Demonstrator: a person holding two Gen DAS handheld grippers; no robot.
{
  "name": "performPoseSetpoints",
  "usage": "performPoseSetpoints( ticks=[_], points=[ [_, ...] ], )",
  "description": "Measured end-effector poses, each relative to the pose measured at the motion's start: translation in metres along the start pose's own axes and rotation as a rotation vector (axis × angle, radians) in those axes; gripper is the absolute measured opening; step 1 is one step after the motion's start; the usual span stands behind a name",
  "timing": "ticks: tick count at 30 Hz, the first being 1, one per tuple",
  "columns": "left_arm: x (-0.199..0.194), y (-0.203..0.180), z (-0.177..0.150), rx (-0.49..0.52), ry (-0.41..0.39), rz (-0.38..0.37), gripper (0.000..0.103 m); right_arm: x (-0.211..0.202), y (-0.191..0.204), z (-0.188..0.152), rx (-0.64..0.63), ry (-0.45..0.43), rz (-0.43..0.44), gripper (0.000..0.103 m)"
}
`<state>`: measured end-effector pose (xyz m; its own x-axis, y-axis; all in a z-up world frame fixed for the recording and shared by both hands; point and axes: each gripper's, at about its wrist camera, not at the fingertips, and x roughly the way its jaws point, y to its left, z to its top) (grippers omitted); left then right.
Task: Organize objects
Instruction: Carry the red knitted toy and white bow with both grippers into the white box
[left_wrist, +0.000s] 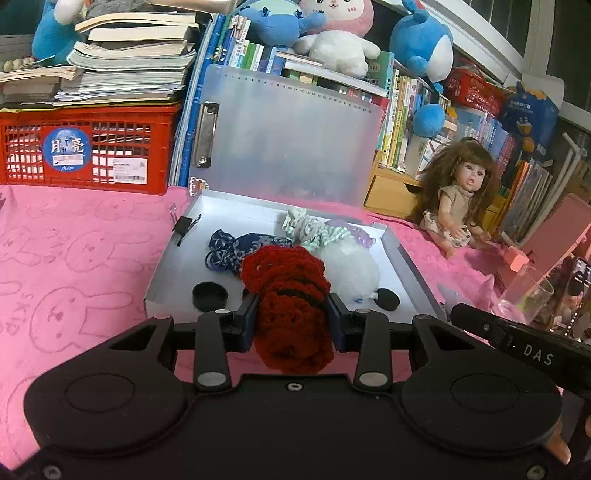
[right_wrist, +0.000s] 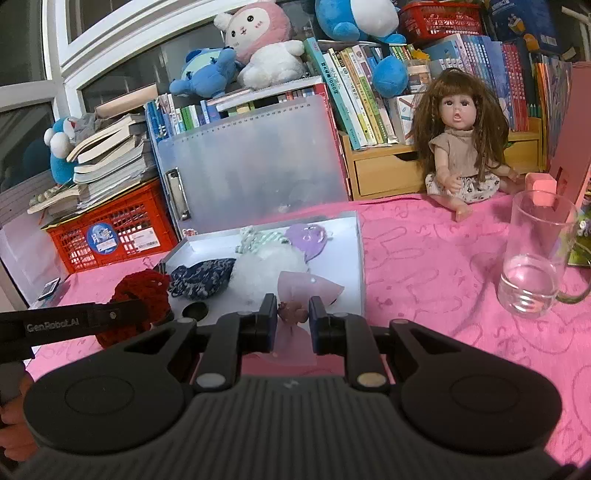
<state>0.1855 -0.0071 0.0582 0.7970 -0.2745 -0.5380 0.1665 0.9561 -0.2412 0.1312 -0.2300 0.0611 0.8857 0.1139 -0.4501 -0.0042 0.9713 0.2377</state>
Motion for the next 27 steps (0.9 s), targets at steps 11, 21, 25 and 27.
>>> performPoseSetpoints(
  ticks=[11,21,25,27],
  points=[
    [0.033,-0.002,0.005,0.008,0.023,0.034,0.036,0.017,-0.016,0.010,0.038,-0.008,0.002,0.022],
    [0.053,0.008,0.018,-0.021,0.050,0.032,0.036,0.038,-0.041,0.030,0.109,0.014,0.020,0.022],
    [0.062,0.015,0.024,-0.060,0.060,0.025,0.036,0.048,-0.046,0.034,0.138,0.033,0.039,0.023],
    [0.066,0.017,0.024,-0.078,0.062,0.022,0.036,0.053,-0.046,0.032,0.157,0.050,0.050,0.023]
  ],
)
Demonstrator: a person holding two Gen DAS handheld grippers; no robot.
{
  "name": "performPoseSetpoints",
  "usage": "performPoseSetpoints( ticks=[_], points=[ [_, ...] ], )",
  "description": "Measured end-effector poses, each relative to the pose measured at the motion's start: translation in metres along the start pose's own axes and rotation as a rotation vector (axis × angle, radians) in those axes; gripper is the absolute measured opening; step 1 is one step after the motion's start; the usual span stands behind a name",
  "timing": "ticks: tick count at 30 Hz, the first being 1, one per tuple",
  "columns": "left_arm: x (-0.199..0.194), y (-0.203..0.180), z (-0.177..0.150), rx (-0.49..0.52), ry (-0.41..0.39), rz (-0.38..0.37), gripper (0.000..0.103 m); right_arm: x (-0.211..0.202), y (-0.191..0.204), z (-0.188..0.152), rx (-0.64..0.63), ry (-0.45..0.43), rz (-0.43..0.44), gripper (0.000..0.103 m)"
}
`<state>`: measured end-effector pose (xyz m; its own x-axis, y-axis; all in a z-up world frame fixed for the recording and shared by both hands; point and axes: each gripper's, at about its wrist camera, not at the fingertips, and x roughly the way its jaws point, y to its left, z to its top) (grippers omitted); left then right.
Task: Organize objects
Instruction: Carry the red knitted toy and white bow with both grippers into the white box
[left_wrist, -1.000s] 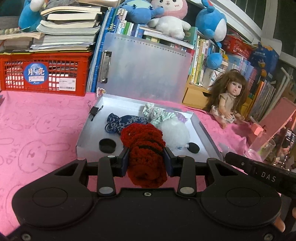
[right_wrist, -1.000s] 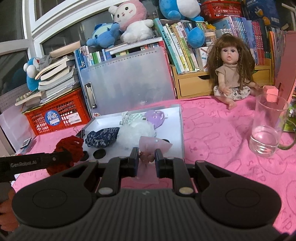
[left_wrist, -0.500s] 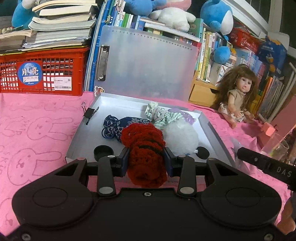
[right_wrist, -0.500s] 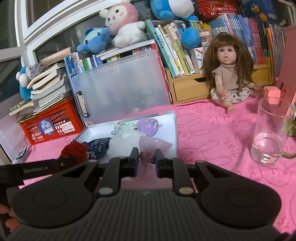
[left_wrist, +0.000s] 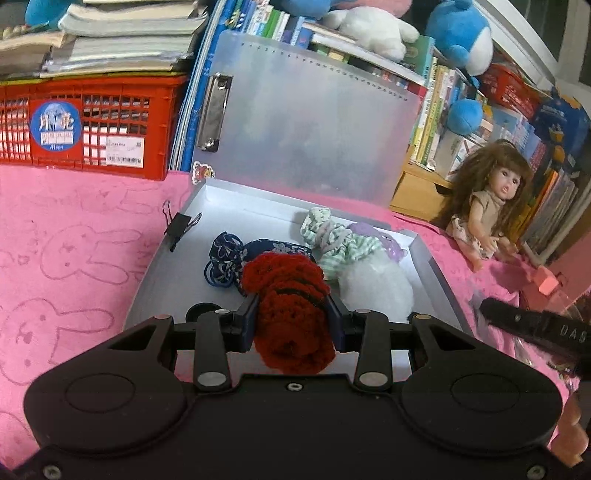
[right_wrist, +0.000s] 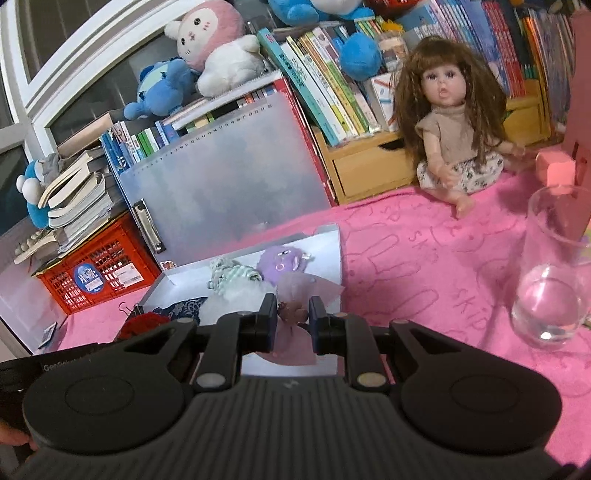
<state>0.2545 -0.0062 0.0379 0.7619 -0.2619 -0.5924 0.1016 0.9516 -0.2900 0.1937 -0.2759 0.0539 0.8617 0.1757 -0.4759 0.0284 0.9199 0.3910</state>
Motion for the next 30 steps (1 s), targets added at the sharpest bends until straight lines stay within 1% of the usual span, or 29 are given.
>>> performPoseSetpoints(
  ticks=[5,8,11,15,21,30],
  points=[
    [0.008,-0.002,-0.001,0.008,-0.006,-0.017,0.036,0.014,0.002,-0.004,0.025,0.037,0.025,0.023],
    [0.015,-0.007,0.002,0.021,-0.014,-0.010,0.036,0.027,0.006,-0.001,0.018,0.057,0.029,0.023],
    [0.025,-0.010,0.010,0.017,-0.018,0.002,0.036,0.044,0.005,0.008,0.036,0.073,0.006,0.023],
    [0.040,-0.018,0.015,0.060,-0.034,0.022,0.036,0.062,-0.002,0.017,0.070,0.093,-0.013,0.023],
    [0.059,-0.023,0.015,0.087,-0.040,0.047,0.036,0.084,-0.001,0.020,0.058,0.118,-0.052,0.023],
    [0.072,-0.021,0.010,0.086,-0.021,0.051,0.036,0.097,-0.003,0.017,0.051,0.147,-0.062,0.023]
  ],
)
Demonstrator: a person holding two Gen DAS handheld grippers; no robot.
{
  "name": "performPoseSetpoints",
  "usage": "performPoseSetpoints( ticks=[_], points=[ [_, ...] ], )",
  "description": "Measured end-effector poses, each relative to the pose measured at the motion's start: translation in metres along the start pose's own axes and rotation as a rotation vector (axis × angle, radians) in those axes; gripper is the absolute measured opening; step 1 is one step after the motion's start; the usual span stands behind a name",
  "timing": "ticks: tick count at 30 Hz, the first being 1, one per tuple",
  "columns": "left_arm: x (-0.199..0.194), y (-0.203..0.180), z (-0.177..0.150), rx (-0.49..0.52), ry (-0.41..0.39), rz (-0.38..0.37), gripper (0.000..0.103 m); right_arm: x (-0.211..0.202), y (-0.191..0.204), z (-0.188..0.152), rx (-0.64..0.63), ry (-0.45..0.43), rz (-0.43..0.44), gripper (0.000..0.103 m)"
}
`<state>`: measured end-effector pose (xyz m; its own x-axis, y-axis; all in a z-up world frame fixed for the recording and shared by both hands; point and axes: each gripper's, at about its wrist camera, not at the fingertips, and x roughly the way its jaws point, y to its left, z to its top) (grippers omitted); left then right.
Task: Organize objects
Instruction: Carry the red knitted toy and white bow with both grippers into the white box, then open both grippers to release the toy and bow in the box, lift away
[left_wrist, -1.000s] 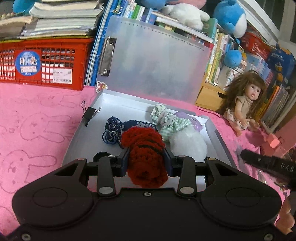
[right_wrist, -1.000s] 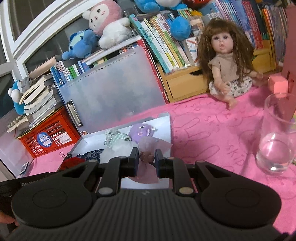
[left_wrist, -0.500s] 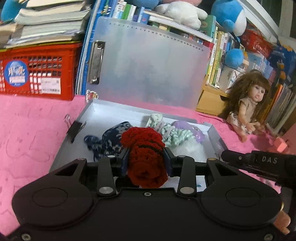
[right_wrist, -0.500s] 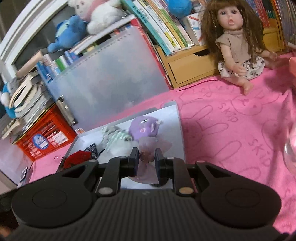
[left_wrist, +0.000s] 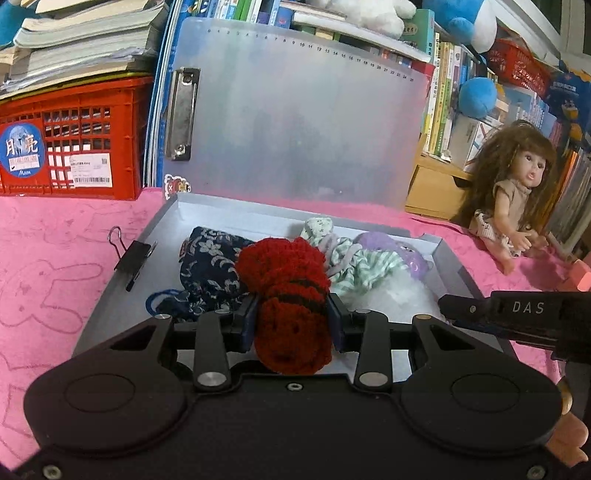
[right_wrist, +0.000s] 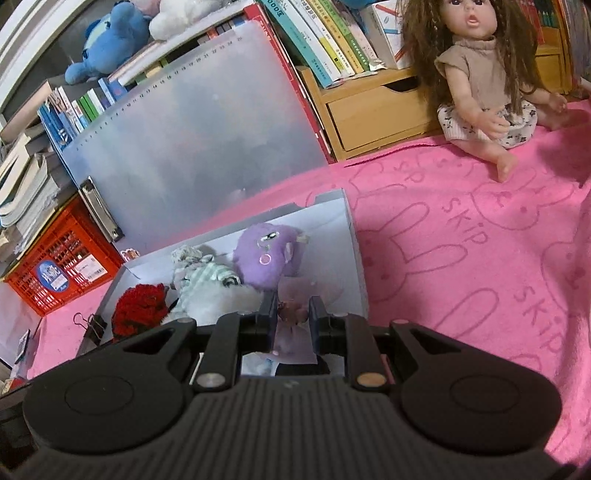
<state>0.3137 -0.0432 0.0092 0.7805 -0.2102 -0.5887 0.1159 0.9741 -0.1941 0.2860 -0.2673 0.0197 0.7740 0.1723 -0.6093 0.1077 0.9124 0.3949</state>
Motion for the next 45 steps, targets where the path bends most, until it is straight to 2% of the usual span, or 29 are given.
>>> performPoseSetpoints(
  ticks=[19,20,21,22,24,27,32,45],
  points=[
    [0.016,-0.009,-0.009,0.017,0.049,0.040,0.038,0.003,0.003,-0.001,-0.040,0.016,0.007,0.025],
    [0.015,-0.010,-0.009,0.016,0.049,0.043,0.039,0.003,0.002,-0.001,-0.034,0.014,0.012,0.029],
    [0.014,-0.010,-0.008,0.012,0.050,0.042,0.043,0.001,0.001,-0.001,-0.023,0.008,0.015,0.042],
    [0.012,-0.010,-0.007,0.008,0.052,0.036,0.045,0.000,-0.001,-0.001,-0.013,-0.001,0.023,0.047],
    [0.009,-0.009,-0.005,0.001,0.053,0.025,0.055,-0.006,-0.004,0.000,0.003,-0.022,0.045,0.055],
    [0.000,-0.009,-0.001,-0.002,0.042,0.020,0.067,-0.016,-0.004,0.001,0.005,-0.048,0.065,0.057],
    [-0.021,-0.010,0.005,0.014,0.017,-0.005,0.078,-0.037,0.000,0.000,-0.016,-0.088,0.094,0.062],
    [-0.083,-0.011,-0.008,0.086,0.000,-0.031,0.083,-0.088,0.015,-0.027,-0.129,-0.129,0.145,0.074]
  ],
)
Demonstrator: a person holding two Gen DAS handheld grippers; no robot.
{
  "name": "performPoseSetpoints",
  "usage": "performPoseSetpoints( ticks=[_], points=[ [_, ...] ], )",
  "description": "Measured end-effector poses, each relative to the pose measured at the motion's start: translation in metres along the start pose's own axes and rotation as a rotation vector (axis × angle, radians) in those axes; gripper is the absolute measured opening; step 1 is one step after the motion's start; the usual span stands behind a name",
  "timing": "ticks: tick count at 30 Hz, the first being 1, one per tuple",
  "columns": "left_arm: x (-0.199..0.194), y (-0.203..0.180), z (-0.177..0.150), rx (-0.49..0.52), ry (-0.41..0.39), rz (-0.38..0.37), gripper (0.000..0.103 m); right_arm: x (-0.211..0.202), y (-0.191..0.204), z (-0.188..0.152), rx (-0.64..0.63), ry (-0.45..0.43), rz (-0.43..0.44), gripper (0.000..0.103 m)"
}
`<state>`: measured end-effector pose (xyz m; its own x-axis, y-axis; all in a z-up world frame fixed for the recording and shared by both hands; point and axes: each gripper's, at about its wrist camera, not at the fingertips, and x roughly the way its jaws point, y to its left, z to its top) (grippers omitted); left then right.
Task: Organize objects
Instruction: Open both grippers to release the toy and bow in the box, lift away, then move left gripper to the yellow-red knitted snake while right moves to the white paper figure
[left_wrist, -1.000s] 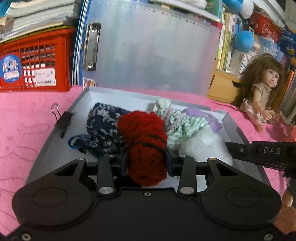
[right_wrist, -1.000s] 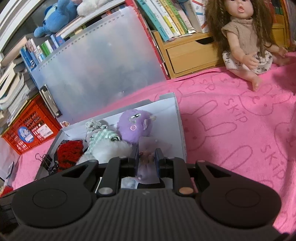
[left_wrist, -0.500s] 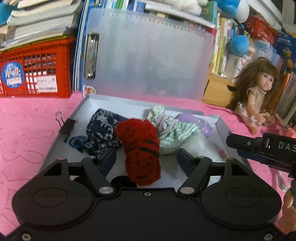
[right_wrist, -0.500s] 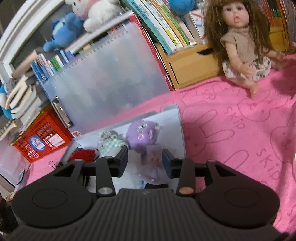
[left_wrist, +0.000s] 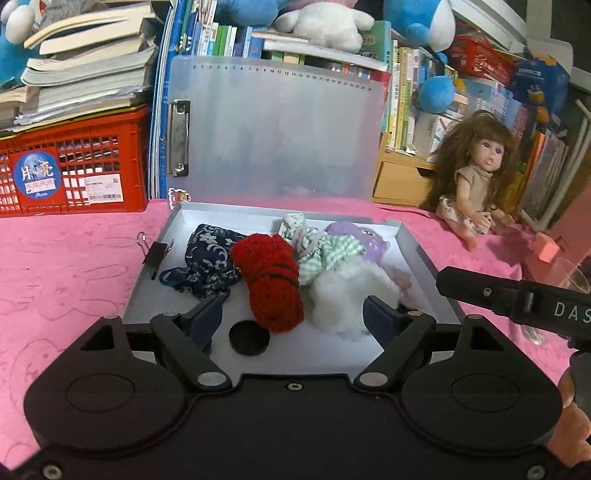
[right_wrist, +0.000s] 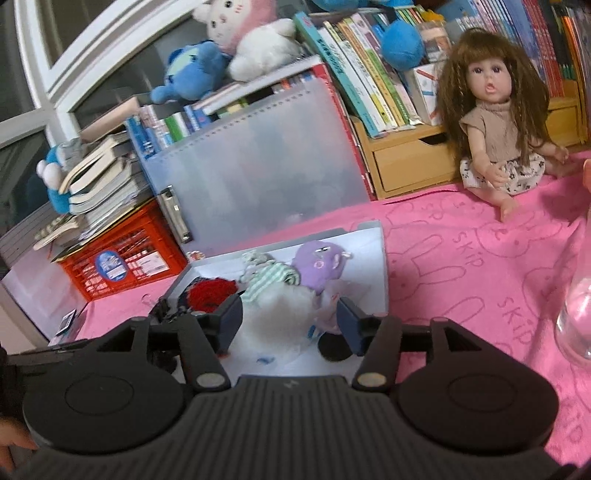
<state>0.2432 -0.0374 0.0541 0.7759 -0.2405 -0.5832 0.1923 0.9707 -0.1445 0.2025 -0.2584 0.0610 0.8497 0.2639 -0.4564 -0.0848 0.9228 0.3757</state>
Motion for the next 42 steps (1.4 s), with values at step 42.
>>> performPoseSetpoints(
  ticks=[42],
  points=[
    [-0.164,0.018,-0.120,0.106,-0.117,0.064,0.090,-0.063,0.042,-0.079,-0.178,0.025,0.072,0.103]
  ],
)
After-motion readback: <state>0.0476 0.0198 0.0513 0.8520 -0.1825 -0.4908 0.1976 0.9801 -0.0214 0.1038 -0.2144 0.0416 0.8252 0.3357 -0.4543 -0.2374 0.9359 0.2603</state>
